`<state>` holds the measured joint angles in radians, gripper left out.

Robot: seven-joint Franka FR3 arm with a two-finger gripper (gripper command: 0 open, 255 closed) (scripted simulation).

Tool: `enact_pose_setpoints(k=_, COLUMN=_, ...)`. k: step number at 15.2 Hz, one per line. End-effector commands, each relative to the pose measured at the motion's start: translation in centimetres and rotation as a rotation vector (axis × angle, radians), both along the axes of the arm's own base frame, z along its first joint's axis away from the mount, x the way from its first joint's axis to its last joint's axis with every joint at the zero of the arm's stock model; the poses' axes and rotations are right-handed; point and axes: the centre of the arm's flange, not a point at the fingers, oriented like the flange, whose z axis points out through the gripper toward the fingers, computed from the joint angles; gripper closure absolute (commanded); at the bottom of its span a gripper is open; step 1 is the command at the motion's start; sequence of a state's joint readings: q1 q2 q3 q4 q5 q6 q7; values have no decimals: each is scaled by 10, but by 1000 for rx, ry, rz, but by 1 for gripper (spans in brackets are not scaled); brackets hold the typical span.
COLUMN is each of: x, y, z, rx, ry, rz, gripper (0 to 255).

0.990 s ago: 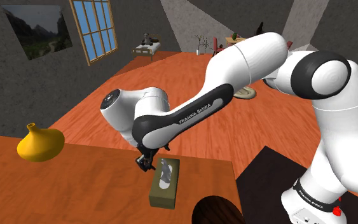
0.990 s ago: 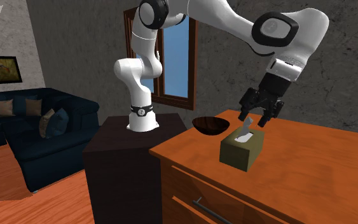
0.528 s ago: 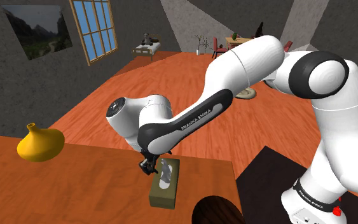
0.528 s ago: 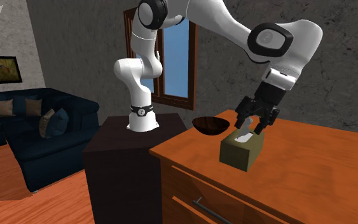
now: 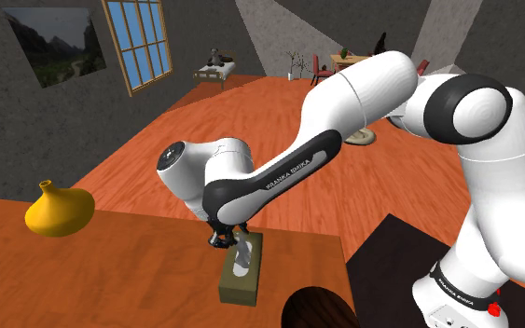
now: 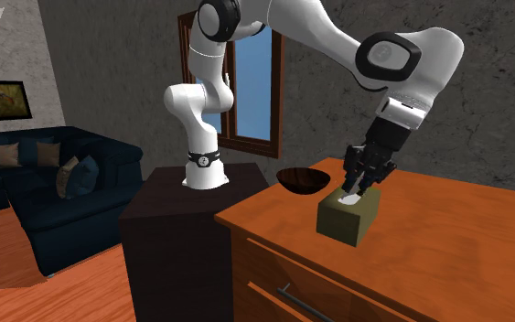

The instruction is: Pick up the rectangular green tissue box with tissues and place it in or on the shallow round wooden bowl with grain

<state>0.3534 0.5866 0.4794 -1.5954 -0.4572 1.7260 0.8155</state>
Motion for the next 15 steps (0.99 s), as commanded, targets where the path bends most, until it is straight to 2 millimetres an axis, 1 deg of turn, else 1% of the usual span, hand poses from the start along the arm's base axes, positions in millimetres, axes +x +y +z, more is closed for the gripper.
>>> enact_pose_setpoints(k=1, x=-2, y=2, z=-1, rx=3, ry=4, rz=3, gripper=255)
enact_pose_setpoints(k=7, x=-2, y=2, z=-2, rx=3, ry=4, rz=3, gripper=255)
enact_pose_setpoints(k=15, x=-2, y=2, z=40, rx=3, ry=4, rz=3, gripper=255)
